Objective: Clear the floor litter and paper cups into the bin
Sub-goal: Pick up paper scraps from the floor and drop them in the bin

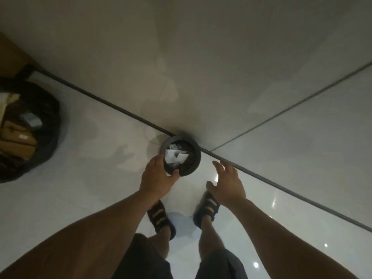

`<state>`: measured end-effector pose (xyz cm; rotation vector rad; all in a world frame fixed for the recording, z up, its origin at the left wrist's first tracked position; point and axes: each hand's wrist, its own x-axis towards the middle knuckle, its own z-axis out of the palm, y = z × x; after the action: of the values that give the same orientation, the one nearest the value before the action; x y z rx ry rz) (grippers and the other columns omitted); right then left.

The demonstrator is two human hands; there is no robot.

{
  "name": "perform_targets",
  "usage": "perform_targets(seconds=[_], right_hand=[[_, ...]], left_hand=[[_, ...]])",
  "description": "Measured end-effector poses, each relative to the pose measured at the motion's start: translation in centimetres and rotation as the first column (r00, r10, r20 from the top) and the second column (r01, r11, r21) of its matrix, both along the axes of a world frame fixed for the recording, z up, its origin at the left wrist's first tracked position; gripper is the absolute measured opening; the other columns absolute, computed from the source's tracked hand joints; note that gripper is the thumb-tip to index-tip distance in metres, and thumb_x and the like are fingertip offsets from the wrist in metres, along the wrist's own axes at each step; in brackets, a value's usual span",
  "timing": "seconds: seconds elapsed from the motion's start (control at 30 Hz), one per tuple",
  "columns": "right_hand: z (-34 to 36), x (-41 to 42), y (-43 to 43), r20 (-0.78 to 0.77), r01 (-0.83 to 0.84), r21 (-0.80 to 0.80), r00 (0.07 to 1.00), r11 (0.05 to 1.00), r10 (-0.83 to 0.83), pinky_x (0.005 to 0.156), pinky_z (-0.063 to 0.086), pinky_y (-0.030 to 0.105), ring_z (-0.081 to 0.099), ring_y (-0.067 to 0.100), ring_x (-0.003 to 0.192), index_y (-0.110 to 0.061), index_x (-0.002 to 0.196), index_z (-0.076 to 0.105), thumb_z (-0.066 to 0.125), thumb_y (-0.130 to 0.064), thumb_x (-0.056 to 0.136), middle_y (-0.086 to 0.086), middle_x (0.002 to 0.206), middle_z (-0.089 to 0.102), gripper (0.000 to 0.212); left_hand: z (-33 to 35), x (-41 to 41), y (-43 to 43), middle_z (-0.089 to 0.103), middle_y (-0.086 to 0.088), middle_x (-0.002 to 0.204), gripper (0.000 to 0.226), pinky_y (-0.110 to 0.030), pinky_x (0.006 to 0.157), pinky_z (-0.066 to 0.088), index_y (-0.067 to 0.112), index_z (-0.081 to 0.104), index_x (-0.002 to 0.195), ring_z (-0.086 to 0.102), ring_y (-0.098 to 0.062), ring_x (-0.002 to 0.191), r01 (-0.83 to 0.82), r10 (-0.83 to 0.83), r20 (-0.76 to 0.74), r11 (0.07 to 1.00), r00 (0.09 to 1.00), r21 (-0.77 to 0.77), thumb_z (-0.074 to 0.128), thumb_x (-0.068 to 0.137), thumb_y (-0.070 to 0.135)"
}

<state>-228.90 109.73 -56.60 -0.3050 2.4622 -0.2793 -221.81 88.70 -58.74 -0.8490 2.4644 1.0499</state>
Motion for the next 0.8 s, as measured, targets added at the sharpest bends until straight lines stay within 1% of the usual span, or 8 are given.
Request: perform_targets(seconds=[0.07, 0.17, 0.3, 0.4, 0.5, 0.63, 0.8], right_hand=[[3.3, 2.5, 2.9, 0.012, 0.082, 0.008, 0.997, 0.997, -0.082, 0.113, 0.031, 0.041, 0.018, 0.024, 0.147, -0.029, 0.153, 0.021, 0.057, -0.046, 0.092, -0.001, 0.161, 0.017, 0.073], [7.3, 6.1, 8.3, -0.002, 0.158, 0.024, 0.987, 0.987, -0.158, 0.112, 0.035, 0.041, 0.021, 0.024, 0.144, -0.028, 0.153, 0.021, 0.056, -0.048, 0.091, 0.001, 0.159, 0.019, 0.074], [11.9, 10.7, 16.5, -0.034, 0.314, 0.039, 0.949, 0.949, -0.313, 0.107, 0.038, 0.039, 0.025, 0.023, 0.141, -0.027, 0.152, 0.022, 0.054, -0.048, 0.091, 0.001, 0.157, 0.022, 0.072], [14.6, 15.0, 23.2, -0.084, 0.441, 0.033, 0.895, 0.897, -0.437, 0.106, 0.04, 0.038, 0.026, 0.023, 0.14, -0.027, 0.152, 0.023, 0.054, -0.046, 0.091, 0.001, 0.156, 0.023, 0.072], [16.8, 19.9, 30.0, -0.11, 0.542, 0.029, 0.837, 0.84, -0.537, 0.105, 0.041, 0.038, 0.026, 0.023, 0.14, -0.027, 0.152, 0.023, 0.054, -0.045, 0.09, 0.002, 0.156, 0.023, 0.072], [19.0, 26.4, 39.0, -0.13, 0.673, 0.023, 0.735, 0.739, -0.665, 0.105, 0.04, 0.039, 0.026, 0.025, 0.139, -0.026, 0.152, 0.022, 0.054, -0.045, 0.09, 0.003, 0.155, 0.022, 0.072], [21.7, 33.6, 49.3, -0.161, 0.833, -0.025, 0.543, 0.553, -0.824, 0.106, 0.039, 0.039, 0.025, 0.025, 0.139, -0.027, 0.152, 0.022, 0.055, -0.046, 0.09, 0.002, 0.155, 0.021, 0.073]], left_hand=[[3.3, 0.4, 1.9, 0.034, -0.007, 0.149, 0.08, -0.038, 0.104, 0.036, 0.018, 0.025, 0.147, 0.036, -0.027, 0.135, 0.148, -0.147, 0.025, 0.989, 0.989, -0.031, 0.058, 0.084, 0.055], [7.3, 0.5, 6.1, 0.028, -0.006, 0.153, 0.082, -0.04, 0.109, 0.033, 0.017, 0.02, 0.149, 0.03, -0.026, 0.138, 0.379, -0.376, 0.062, 0.924, 0.925, -0.048, 0.053, 0.084, 0.057], [11.8, 0.4, 14.1, 0.021, -0.006, 0.156, 0.085, -0.044, 0.114, 0.027, 0.018, 0.016, 0.15, 0.022, -0.026, 0.141, 0.622, -0.618, 0.076, 0.782, 0.783, -0.049, 0.051, 0.085, 0.059], [15.1, 1.1, 21.7, 0.017, -0.006, 0.158, 0.084, -0.041, 0.115, 0.022, 0.017, 0.013, 0.151, 0.018, -0.025, 0.143, 0.767, -0.768, 0.043, 0.632, 0.639, -0.109, 0.048, 0.087, 0.058], [17.9, 2.7, 30.2, 0.017, -0.006, 0.157, 0.082, -0.038, 0.115, 0.019, 0.016, 0.014, 0.151, 0.018, -0.024, 0.143, 0.85, -0.858, 0.0, 0.509, 0.513, -0.139, 0.049, 0.088, 0.056], [20.7, 6.0, 42.0, 0.02, -0.006, 0.156, 0.08, -0.036, 0.113, 0.022, 0.015, 0.017, 0.15, 0.022, -0.024, 0.141, 0.93, -0.948, 0.004, 0.311, 0.318, -0.196, 0.049, 0.089, 0.055], [23.5, 10.6, 55.3, 0.024, -0.006, 0.154, 0.08, -0.038, 0.113, 0.024, 0.015, 0.02, 0.149, 0.024, -0.024, 0.14, 0.959, -0.997, 0.023, 0.059, 0.068, -0.276, 0.049, 0.088, 0.056]])
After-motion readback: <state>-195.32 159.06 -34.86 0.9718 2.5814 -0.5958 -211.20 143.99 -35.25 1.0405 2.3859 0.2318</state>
